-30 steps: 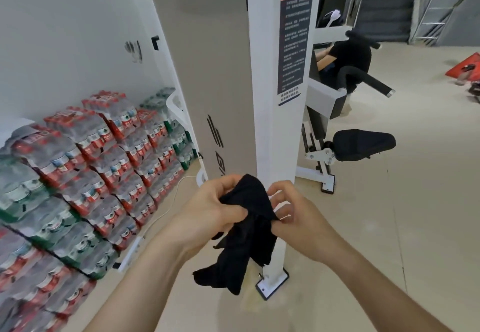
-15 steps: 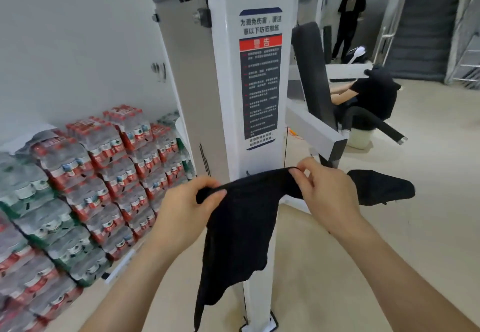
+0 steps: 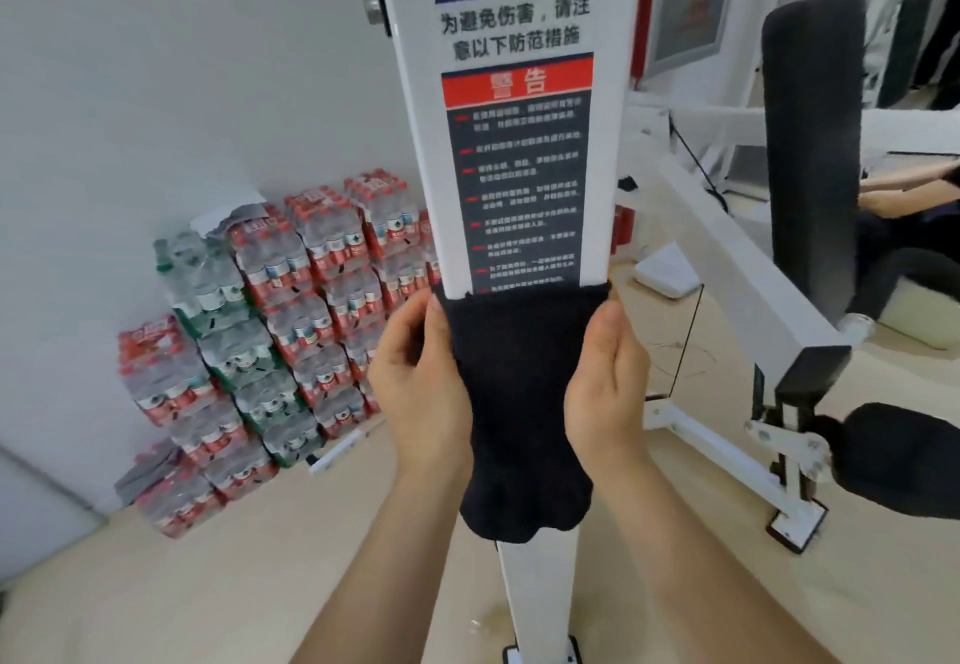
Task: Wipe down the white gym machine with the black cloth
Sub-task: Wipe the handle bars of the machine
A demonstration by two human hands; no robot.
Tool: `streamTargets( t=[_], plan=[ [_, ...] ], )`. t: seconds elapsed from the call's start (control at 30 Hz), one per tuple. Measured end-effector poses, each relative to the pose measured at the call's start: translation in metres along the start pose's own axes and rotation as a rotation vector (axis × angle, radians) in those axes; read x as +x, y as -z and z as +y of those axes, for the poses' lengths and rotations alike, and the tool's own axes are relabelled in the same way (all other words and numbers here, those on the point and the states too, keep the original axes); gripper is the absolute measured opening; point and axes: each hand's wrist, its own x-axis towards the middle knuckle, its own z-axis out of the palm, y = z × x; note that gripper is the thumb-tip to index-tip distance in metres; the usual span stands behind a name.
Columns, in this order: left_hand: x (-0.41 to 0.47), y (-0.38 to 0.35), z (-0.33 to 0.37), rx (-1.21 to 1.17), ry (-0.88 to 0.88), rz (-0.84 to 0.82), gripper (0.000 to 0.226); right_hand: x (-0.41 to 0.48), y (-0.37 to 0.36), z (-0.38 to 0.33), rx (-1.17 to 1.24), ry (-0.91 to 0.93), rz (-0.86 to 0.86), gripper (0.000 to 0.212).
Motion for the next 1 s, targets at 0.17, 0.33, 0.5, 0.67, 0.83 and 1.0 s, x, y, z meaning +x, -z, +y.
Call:
streamTargets(
  t=[0.17,0.33,0.5,0.67,0.83,1.0],
  plan=[
    [-0.040,0.003,-0.049,0.154,0.193,0.041,0.040,-0.043,0.014,0.059,0.081,-0.186,-0.084,0.069],
    [-0.059,0.042,-0.097,0.370,0.335,-0.066,0.035,-0.089,0.047,0.098,-0.093,-0.460,-0.246,0.076],
    [-0.048,0.054,-0.086,0.534,0.285,0.027,0.020,-0.081,0.072,0.070,-0.313,-0.417,-0.180,0.017],
    [-0.077,0.068,-0.033,0.333,0.373,-0.269,0.007,-0.068,0.087,0.003,-0.152,-0.412,-0.316,0.021],
    [-0.090,0.049,0.005,0.443,0.177,-0.659,0.035,-0.057,0.071,-0.039,0.012,-0.444,-0.435,0.011],
    [-0.084,0.047,0.026,0.606,-0.039,-0.522,0.014,-0.075,0.079,-0.043,0.034,-0.595,-0.500,0.050]
  ],
)
